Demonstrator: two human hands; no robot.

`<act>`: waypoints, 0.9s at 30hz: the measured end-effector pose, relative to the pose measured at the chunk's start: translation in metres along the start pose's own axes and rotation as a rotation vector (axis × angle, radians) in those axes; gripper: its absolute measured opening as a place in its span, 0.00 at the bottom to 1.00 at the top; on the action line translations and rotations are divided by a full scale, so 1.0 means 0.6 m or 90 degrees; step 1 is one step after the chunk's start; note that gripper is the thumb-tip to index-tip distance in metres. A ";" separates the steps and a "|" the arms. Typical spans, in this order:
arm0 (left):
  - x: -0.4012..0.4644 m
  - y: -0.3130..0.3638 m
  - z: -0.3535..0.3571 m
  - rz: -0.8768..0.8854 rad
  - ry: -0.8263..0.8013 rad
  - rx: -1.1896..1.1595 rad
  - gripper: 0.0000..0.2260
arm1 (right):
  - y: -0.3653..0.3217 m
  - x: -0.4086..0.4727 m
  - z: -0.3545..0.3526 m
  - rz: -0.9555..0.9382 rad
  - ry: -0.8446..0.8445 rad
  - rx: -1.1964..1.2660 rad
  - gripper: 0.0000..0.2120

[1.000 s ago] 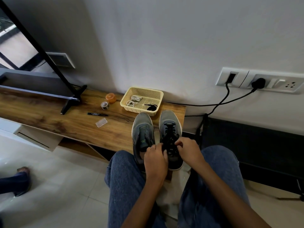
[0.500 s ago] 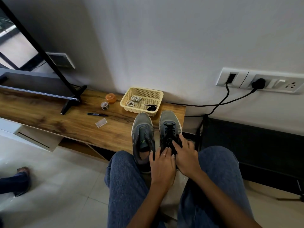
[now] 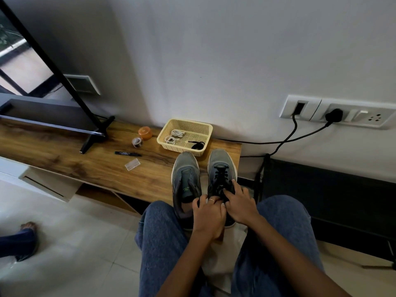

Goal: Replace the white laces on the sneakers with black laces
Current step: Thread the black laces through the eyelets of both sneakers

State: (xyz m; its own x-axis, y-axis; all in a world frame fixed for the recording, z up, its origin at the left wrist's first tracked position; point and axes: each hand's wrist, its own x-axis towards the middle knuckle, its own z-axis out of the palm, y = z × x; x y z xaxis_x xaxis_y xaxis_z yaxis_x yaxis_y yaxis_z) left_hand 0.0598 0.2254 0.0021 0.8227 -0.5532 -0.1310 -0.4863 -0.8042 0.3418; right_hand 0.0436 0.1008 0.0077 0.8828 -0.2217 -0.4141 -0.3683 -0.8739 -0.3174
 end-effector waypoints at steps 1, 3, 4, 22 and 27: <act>-0.002 0.000 0.003 0.004 0.037 -0.003 0.30 | 0.001 -0.001 0.002 -0.002 0.019 0.022 0.22; -0.008 -0.002 0.003 0.008 0.114 -0.013 0.20 | 0.002 -0.006 0.008 -0.006 0.088 0.095 0.20; -0.011 -0.003 0.000 0.011 0.149 -0.018 0.18 | 0.002 -0.009 0.012 -0.006 0.132 0.136 0.19; -0.034 -0.078 0.005 -0.123 0.163 0.000 0.17 | -0.022 0.004 0.058 0.098 0.273 0.412 0.31; -0.040 -0.067 0.010 -0.171 0.159 -0.094 0.11 | -0.014 0.031 0.061 0.123 0.200 0.391 0.26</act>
State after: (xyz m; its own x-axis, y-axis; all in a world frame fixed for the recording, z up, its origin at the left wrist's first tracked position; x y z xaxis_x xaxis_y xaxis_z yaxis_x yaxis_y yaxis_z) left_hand 0.0578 0.2696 -0.0140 0.9702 -0.2420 -0.0099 -0.2106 -0.8631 0.4590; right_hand 0.0528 0.1202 -0.0288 0.7934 -0.5428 -0.2755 -0.5424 -0.4251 -0.7246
